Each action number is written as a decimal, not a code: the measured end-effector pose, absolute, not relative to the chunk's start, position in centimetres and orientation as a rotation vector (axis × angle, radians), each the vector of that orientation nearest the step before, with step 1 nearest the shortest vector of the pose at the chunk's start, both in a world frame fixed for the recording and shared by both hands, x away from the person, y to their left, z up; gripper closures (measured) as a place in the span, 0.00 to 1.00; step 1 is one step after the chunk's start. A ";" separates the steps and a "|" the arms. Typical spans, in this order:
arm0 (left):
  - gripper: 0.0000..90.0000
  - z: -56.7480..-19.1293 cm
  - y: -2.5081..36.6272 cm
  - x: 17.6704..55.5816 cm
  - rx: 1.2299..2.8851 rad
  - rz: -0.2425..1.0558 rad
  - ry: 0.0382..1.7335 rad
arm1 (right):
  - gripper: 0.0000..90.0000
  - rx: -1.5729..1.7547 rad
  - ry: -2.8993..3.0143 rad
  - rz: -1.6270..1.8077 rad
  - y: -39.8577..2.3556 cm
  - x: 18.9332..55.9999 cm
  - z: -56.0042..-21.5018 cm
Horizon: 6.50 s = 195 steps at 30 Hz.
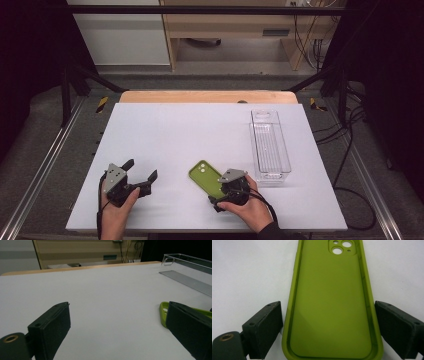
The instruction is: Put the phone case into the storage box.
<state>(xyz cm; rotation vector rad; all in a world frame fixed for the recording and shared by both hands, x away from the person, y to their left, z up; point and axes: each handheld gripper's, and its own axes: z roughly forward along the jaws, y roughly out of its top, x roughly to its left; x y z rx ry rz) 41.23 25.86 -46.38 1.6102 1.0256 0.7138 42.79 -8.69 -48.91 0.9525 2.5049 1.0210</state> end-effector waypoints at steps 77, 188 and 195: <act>0.02 -42.5 17.2 43.8 1.600 0.330 0.919 | 0.19 0.794 2.041 1.385 -11.2 41.6 -45.5; 0.86 -39.4 12.3 45.3 1.515 0.152 0.983 | 0.06 0.901 1.998 1.503 -11.0 41.9 -46.4; 0.86 -39.5 12.2 45.3 1.539 0.206 0.970 | 0.05 0.918 1.984 1.503 -11.1 41.8 -46.3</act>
